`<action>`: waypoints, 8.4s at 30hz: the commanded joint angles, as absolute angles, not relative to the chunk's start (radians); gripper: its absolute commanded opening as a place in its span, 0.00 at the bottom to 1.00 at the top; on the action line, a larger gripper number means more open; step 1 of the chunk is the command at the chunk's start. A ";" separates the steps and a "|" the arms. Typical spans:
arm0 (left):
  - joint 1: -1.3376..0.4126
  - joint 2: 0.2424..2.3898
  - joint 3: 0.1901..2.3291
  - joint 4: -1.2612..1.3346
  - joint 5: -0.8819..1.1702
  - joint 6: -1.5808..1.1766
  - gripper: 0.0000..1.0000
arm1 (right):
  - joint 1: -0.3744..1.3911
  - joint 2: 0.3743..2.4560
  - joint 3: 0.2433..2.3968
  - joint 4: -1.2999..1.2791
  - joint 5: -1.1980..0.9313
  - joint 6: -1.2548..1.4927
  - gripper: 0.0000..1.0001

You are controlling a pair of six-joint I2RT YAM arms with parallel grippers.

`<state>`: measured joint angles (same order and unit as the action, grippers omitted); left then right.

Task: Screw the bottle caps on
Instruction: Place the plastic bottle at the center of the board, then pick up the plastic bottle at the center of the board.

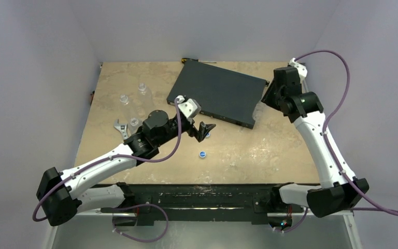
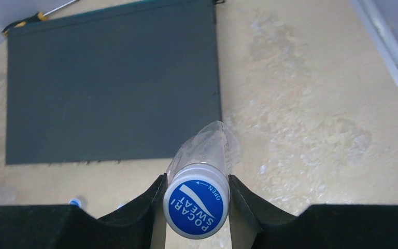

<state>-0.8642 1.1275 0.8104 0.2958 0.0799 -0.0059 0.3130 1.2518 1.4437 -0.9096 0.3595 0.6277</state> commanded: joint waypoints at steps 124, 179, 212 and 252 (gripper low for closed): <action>-0.799 1.037 0.801 0.091 -0.042 -0.069 1.00 | -0.042 1.513 1.487 -0.673 0.168 0.454 0.86; -0.273 1.601 1.202 0.007 -0.419 -0.241 0.18 | 0.576 1.399 1.164 -0.416 0.002 0.487 0.90; -0.417 1.446 1.450 -0.438 0.447 -0.392 0.00 | 0.827 1.460 1.094 0.119 -0.045 0.295 0.98; -0.416 1.303 1.319 -0.277 0.579 -0.413 0.88 | 0.661 1.275 0.874 0.350 -0.466 0.491 0.39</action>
<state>-0.4179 1.3796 1.3594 -0.3889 0.5255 -0.4088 0.7227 1.3182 0.8799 0.2371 -0.2947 0.3946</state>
